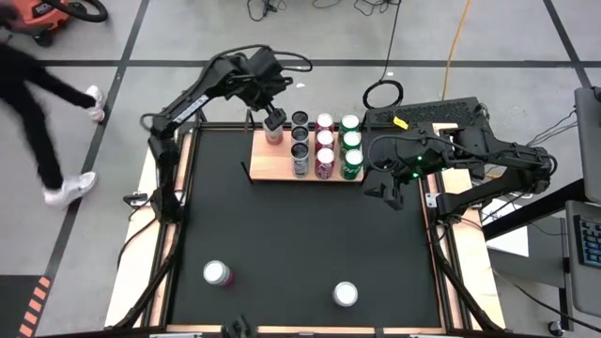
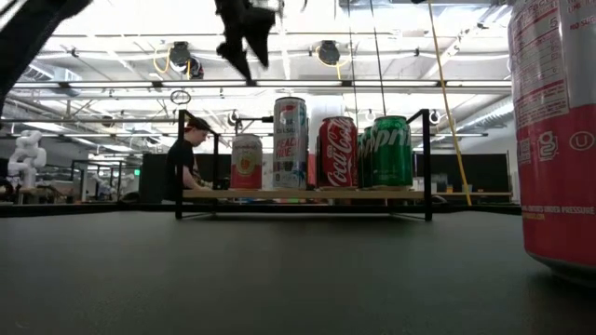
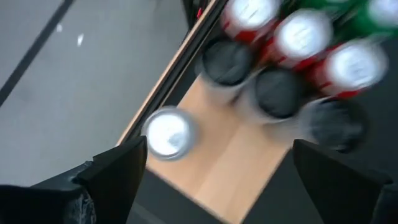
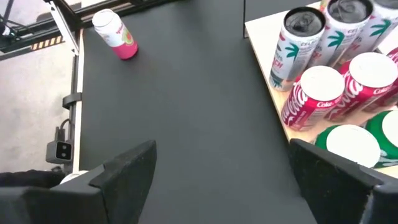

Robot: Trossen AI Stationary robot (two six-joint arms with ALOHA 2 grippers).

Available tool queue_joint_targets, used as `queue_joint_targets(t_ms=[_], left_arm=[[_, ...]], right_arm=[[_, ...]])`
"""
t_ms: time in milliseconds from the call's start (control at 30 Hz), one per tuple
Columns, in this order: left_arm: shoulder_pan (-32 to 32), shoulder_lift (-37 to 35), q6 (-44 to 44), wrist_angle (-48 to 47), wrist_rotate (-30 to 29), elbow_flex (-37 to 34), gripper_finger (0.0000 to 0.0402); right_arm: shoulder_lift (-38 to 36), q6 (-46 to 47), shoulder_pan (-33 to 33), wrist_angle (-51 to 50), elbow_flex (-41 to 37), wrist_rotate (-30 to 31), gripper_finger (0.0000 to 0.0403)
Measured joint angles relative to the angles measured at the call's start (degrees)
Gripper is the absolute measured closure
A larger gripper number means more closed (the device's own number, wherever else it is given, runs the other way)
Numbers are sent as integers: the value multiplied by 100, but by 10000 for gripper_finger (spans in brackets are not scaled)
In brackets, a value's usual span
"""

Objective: Place canned beverage on shelf
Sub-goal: Put the right pink soda can on the shelf

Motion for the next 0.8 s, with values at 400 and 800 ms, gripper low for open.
queue_joint_targets(t_ms=[400,800], left_arm=[[-1353,-1187,-1266,489,-170,4,7],[-3052,-1347,-2184,-526,-435,0,7]], right_arm=[[-268,-472,0,9,0,144,62],[-259,-565,7,-38,0,-188,64]])
